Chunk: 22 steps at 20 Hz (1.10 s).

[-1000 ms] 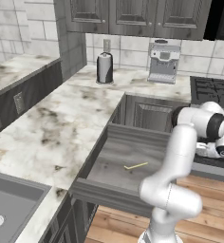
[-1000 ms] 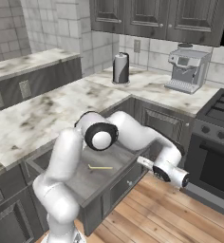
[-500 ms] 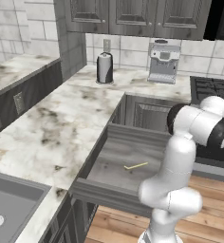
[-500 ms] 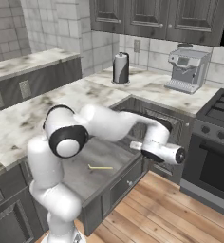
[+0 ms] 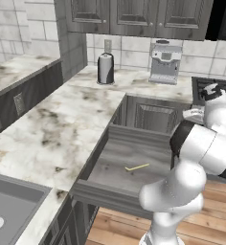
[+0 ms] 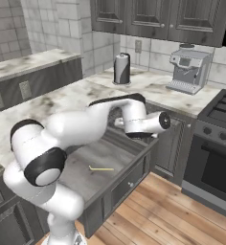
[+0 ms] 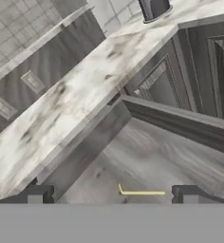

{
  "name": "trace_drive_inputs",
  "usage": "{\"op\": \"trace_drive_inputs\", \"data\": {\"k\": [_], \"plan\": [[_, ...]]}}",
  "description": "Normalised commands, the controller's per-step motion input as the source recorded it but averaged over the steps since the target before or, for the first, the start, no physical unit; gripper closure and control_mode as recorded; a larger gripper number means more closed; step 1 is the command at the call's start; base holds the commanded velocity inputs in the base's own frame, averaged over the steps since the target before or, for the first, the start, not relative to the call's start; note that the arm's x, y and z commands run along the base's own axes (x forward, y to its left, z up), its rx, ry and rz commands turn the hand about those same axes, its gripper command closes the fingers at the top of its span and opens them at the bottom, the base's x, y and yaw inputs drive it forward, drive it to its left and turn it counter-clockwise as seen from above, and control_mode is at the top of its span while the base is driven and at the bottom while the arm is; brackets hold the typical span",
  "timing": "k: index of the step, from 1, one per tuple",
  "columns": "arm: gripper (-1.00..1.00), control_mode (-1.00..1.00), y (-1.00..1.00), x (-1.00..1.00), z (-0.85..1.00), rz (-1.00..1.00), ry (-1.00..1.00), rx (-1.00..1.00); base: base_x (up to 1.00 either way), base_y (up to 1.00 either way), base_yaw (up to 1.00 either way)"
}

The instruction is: Take a straw from the drawer in front and place it inside the glass cup on the dining counter.

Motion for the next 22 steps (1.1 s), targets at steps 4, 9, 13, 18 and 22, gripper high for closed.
{"op": "trace_drive_inputs", "data": {"k": [4,9,13,18,22], "plan": [[-1.0,-1.0,0.66,0.08,0.81,0.05,0.28,-0.15,0.0,0.0,0.0],[-1.0,-1.0,0.43,0.01,0.41,0.05,0.27,-0.2,0.0,0.0,0.0],[-1.0,-1.0,0.48,0.0,-0.06,0.06,0.19,-0.21,0.0,0.0,0.0],[-1.0,-1.0,0.65,0.0,-0.26,0.13,0.04,-0.13,0.0,0.0,0.0],[-1.0,-1.0,0.64,0.0,-0.35,0.19,0.0,-0.11,0.0,0.0,0.0]]}}
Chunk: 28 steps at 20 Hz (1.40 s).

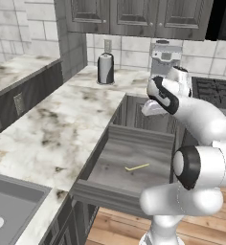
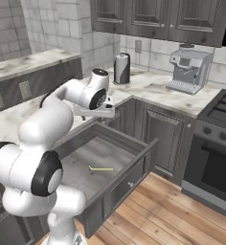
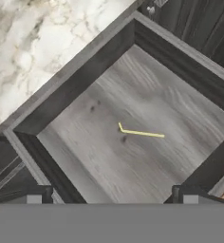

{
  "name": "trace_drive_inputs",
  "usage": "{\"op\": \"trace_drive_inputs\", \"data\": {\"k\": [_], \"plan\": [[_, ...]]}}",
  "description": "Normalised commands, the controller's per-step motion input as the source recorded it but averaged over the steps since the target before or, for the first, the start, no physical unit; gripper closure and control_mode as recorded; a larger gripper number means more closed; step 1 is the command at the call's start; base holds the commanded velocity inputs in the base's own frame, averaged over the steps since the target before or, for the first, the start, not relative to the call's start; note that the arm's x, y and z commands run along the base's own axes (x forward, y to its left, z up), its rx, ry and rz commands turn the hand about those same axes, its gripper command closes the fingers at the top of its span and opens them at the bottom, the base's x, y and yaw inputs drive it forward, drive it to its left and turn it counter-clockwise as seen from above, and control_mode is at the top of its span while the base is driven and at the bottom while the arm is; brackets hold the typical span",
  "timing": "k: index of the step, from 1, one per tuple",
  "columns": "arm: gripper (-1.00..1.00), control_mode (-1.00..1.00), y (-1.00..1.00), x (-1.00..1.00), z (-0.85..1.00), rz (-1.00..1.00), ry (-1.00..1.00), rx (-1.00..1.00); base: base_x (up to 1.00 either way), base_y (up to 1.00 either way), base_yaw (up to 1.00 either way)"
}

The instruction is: Take a straw from the drawer in front and place it inside the glass cup on the dining counter.

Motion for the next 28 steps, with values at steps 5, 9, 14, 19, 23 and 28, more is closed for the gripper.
{"op": "trace_drive_inputs", "data": {"k": [5,9,14,19,23,28], "plan": [[-1.0,-1.0,0.42,0.0,-0.43,0.14,-0.05,-0.13,0.0,0.0,0.0],[-1.0,-1.0,0.34,0.01,-0.46,0.02,-0.18,-0.29,0.0,0.0,0.0],[-1.0,-1.0,0.14,0.0,-0.52,0.0,-0.12,-0.26,0.0,0.0,0.0],[-1.0,-1.0,0.02,0.0,-0.49,0.0,-0.05,-0.11,0.0,0.0,0.0],[-1.0,-1.0,0.0,0.01,-0.34,0.0,0.05,0.0,0.0,0.0,0.0],[-1.0,-1.0,0.0,0.03,-0.43,0.0,0.17,0.0,0.0,0.0,0.0]]}}
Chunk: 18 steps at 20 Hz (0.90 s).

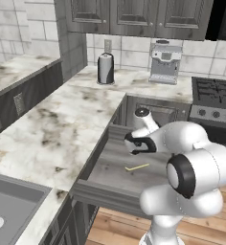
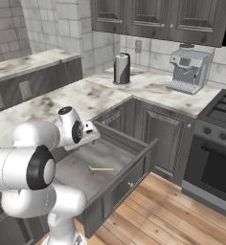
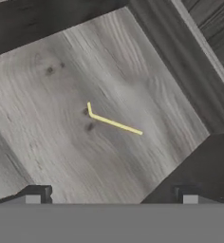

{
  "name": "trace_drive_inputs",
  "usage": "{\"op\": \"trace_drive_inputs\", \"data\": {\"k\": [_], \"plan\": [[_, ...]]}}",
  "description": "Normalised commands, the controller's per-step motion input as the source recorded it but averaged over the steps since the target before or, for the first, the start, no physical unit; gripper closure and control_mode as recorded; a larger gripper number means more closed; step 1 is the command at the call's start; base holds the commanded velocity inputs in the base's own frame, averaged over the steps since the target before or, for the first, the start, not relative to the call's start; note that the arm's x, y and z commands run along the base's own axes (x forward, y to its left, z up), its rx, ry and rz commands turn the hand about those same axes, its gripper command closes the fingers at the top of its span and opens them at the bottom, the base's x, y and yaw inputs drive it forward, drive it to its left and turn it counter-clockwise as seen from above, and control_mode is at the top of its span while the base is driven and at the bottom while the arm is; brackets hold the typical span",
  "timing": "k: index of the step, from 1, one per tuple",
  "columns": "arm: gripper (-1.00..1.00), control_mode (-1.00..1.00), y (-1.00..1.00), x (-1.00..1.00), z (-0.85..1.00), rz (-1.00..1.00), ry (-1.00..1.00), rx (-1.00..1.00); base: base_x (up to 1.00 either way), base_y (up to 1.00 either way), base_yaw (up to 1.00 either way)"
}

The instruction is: Take a straw from the drawer in front and place it inside the glass cup on the dining counter.

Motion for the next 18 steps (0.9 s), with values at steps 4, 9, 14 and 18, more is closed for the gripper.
{"op": "trace_drive_inputs", "data": {"k": [4,9,14,18], "plan": [[-1.0,-1.0,0.0,0.12,-0.42,0.01,0.21,0.0,0.0,0.0,0.0],[-1.0,-1.0,0.05,0.07,-0.38,0.04,0.17,0.0,0.0,0.0,0.0],[-1.0,-1.0,0.06,0.04,-0.32,0.1,0.08,0.0,0.0,0.0,0.0],[-1.0,-1.0,0.01,0.1,-0.34,0.16,0.08,0.0,0.0,0.0,0.0]]}}
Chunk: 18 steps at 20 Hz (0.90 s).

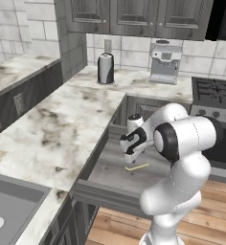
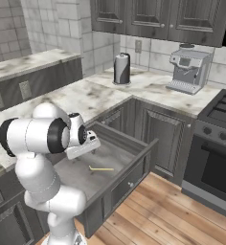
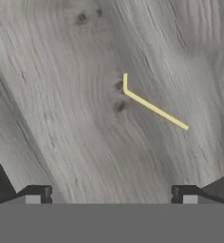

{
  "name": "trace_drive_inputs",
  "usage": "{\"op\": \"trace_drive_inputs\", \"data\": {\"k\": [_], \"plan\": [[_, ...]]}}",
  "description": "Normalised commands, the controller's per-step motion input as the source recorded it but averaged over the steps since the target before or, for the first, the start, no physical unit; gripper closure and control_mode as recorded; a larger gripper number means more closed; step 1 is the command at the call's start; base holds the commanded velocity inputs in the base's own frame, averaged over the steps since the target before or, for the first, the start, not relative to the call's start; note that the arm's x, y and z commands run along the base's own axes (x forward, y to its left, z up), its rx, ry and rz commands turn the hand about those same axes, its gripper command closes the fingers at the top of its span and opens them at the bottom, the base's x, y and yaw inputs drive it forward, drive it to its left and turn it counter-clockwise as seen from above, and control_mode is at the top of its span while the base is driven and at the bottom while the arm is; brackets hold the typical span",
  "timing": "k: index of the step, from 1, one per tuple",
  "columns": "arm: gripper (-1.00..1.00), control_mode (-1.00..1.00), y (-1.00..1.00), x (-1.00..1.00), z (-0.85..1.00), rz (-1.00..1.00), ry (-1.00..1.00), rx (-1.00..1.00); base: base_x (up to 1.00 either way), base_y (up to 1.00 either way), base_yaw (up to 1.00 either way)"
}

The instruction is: Take a straw from the drawer in front and place it inside the glass cup on the dining counter.

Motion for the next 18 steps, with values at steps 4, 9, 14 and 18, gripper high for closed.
{"op": "trace_drive_inputs", "data": {"k": [4,9,14,18], "plan": [[-1.0,-1.0,0.0,0.15,-0.34,0.16,0.06,0.0,0.0,0.0,0.0],[-1.0,-1.0,0.04,0.23,-0.25,0.13,0.0,0.0,0.0,0.0,0.0],[-1.0,-1.0,0.03,0.22,-0.27,0.08,0.02,0.0,0.0,0.0,0.0],[-1.0,-1.0,0.0,0.17,-0.32,0.06,0.04,0.0,0.0,0.0,0.0]]}}
